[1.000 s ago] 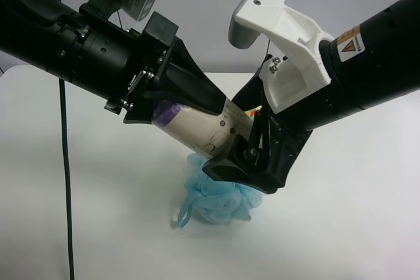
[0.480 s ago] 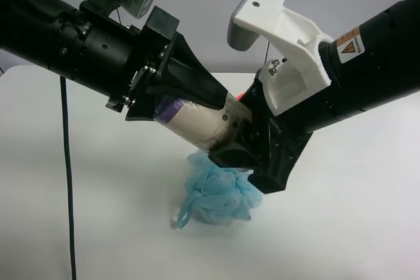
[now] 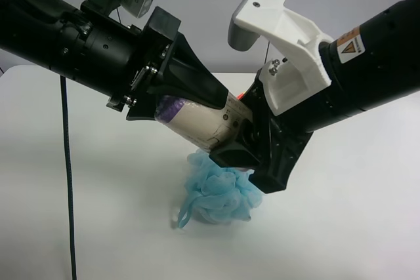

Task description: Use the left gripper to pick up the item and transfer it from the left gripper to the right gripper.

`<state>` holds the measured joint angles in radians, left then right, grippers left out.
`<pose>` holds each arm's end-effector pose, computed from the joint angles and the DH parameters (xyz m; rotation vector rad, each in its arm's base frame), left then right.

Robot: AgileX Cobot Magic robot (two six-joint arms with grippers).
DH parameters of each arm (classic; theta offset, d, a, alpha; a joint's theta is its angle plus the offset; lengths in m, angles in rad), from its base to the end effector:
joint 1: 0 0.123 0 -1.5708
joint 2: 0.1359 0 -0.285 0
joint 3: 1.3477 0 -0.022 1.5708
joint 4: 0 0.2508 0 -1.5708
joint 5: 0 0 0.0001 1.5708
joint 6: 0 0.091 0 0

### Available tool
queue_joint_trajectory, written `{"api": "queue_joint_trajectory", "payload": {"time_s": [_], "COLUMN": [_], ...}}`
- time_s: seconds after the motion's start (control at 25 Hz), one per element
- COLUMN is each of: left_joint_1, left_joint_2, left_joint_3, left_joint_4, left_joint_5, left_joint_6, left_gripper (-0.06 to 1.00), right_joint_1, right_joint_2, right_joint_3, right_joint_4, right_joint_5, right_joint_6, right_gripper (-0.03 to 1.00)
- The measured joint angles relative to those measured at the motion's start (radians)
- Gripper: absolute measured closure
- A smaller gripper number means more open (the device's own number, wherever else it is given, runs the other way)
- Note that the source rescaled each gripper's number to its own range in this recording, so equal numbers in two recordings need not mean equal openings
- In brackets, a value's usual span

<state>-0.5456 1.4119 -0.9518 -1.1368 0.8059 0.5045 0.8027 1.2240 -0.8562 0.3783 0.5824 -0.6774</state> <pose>0.2115 -0.1981 0.2884 0.4683 2.4660 -1.3088 0.1586 0.1909 0.2876 -1.4095 1.9757 0.4510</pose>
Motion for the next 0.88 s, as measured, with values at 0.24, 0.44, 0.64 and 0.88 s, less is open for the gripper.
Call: {"api": "queue_joint_trajectory", "payload": {"time_s": [0.24, 0.44, 0.64, 0.88], "left_joint_1": [-0.002, -0.002, -0.002, -0.002], "left_joint_2": [0.000, 0.000, 0.000, 0.000], "left_joint_3": [0.000, 0.000, 0.000, 0.000], "left_joint_4": [0.031, 0.034, 0.034, 0.034], "left_joint_5": [-0.057, -0.059, -0.060, -0.059], "left_joint_6": [0.000, 0.000, 0.000, 0.000], "left_gripper": [0.16, -0.05, -0.05, -0.05], "right_joint_1": [0.000, 0.000, 0.000, 0.000], "right_joint_2": [0.000, 0.000, 0.000, 0.000], "right_joint_3": [0.000, 0.000, 0.000, 0.000], "right_joint_4": [-0.005, -0.005, -0.005, -0.005], "right_joint_5": [0.017, 0.018, 0.019, 0.025], "right_joint_6": [0.000, 0.000, 0.000, 0.000], "right_gripper": [0.96, 0.96, 0.96, 0.96]}}
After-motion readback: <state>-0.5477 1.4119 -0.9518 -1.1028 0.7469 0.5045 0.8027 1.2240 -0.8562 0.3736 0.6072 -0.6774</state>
